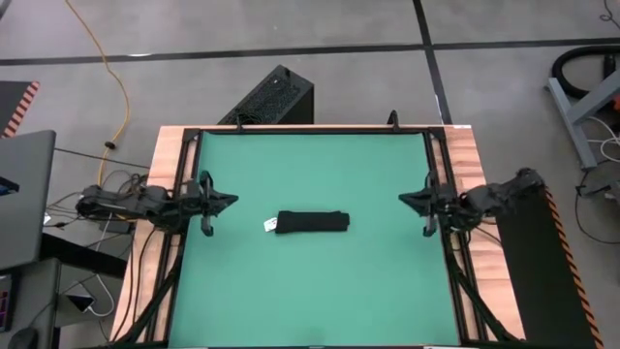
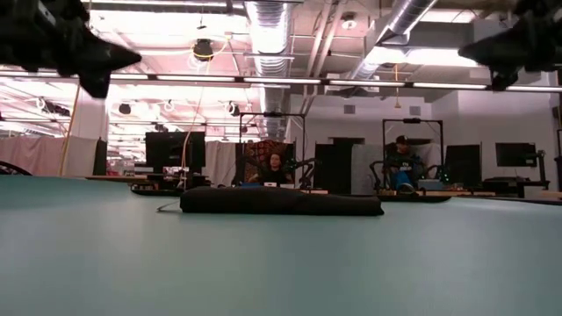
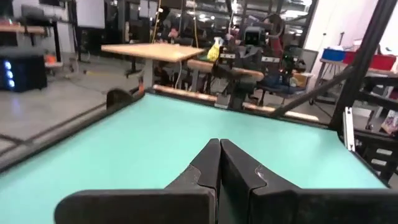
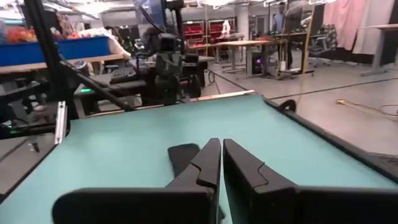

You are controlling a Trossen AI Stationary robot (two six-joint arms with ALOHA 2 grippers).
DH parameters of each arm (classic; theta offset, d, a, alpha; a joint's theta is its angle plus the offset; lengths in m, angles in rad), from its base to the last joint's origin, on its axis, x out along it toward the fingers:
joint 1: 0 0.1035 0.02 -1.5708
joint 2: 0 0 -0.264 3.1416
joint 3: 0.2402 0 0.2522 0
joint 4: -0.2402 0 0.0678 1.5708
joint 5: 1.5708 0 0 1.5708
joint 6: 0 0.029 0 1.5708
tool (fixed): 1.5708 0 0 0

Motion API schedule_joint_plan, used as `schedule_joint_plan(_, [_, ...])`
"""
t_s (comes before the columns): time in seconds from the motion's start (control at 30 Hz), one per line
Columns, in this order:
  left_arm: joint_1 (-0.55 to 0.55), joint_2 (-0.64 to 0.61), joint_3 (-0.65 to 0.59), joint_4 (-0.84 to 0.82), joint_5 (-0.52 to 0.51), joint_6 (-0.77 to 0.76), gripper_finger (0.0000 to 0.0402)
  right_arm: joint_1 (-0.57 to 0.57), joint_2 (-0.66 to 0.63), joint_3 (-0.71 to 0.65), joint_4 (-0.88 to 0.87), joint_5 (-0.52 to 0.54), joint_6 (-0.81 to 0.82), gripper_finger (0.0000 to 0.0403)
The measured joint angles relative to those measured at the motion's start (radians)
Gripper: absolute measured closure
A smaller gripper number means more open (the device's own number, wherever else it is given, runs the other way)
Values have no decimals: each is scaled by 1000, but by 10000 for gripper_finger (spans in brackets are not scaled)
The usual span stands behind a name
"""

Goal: Roll towel into tight, uniform cylinder
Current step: Return to Home Position

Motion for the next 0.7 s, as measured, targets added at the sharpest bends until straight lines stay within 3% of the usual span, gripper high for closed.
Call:
schedule_joint_plan(0.2, [0,1,-96,74,5,-40,401,22,0,-171,236,2,-59,363])
schedule_joint_plan(0.43, [0,2,-96,105,175,22,401,40,2,-182,251,-4,-111,363])
schedule_joint_plan(0.7, [0,3,-97,85,-7,11,401,38,2,-182,255,3,-147,363])
